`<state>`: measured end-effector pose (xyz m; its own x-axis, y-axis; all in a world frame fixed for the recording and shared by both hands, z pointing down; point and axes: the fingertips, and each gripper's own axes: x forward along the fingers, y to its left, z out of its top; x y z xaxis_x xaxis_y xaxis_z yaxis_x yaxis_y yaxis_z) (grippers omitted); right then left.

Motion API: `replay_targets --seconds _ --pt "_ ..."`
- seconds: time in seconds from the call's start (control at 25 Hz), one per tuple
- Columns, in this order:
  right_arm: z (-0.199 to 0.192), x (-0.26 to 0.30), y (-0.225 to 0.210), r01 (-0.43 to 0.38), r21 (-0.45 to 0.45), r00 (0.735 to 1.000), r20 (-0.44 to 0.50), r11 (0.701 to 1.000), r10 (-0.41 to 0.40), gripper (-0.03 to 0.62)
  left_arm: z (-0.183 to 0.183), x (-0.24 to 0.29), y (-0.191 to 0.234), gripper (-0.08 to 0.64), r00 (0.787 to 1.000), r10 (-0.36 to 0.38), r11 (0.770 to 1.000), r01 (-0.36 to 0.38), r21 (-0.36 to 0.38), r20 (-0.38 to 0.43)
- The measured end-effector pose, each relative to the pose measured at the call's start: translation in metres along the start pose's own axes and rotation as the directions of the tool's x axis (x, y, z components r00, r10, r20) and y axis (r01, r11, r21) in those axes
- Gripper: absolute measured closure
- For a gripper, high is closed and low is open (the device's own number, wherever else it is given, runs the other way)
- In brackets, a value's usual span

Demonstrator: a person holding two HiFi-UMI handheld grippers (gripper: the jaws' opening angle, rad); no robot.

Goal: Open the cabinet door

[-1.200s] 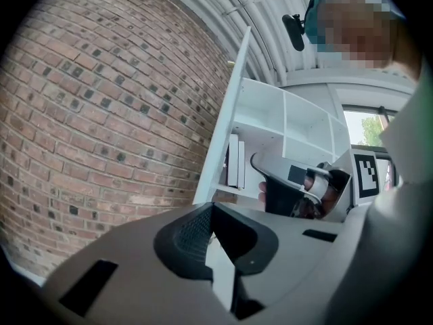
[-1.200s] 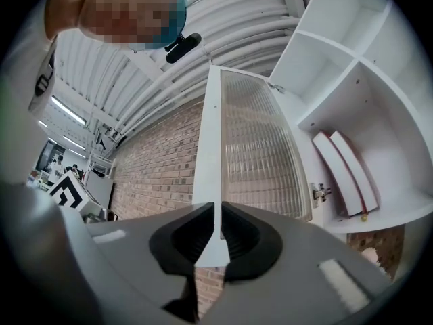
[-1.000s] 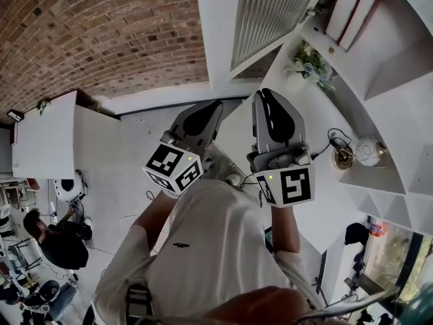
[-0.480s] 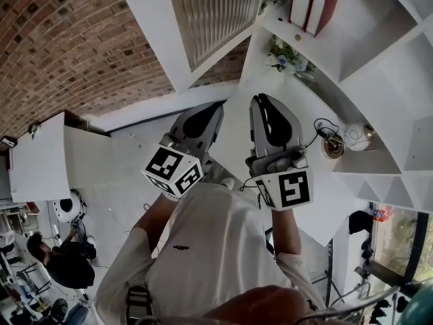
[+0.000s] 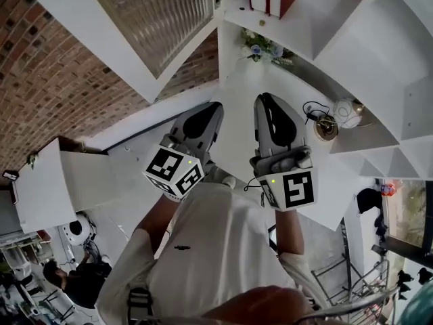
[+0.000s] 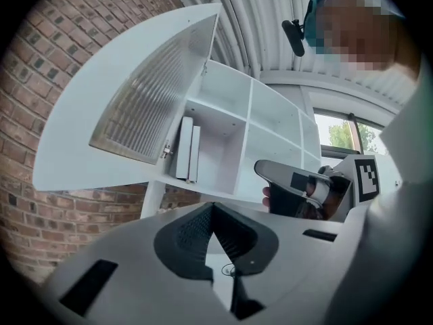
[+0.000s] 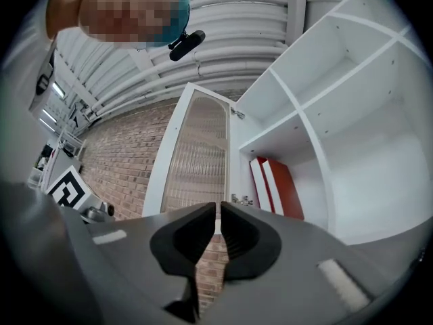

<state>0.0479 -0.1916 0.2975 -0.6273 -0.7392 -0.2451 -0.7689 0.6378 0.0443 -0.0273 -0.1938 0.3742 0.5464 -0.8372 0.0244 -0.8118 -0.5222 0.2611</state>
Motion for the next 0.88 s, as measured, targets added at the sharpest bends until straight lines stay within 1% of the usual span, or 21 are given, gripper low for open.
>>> replay_targets --seconds 0.24,0.44,0.64,0.88 --pt "0.003 -0.021 -0.033 0.084 -0.036 0.996 -0.01 0.996 -0.084 0.573 -0.002 0.018 -0.013 0.551 0.999 -0.041 0.999 0.041 0.009 -0.008" --pt "0.001 -0.038 -0.058 0.147 -0.055 0.988 -0.033 0.988 -0.149 0.574 -0.001 0.024 -0.015 0.551 0.999 -0.05 0.999 0.05 0.018 -0.01" --pt "-0.009 -0.059 -0.078 0.206 -0.057 0.975 -0.071 0.977 -0.21 0.577 0.002 0.028 -0.017 0.551 0.998 -0.056 0.998 0.056 0.036 -0.009" --pt "-0.014 -0.082 -0.097 0.274 -0.071 0.956 -0.084 0.959 -0.279 0.577 0.003 0.031 -0.024 0.551 0.997 -0.074 0.995 0.074 0.063 -0.006"
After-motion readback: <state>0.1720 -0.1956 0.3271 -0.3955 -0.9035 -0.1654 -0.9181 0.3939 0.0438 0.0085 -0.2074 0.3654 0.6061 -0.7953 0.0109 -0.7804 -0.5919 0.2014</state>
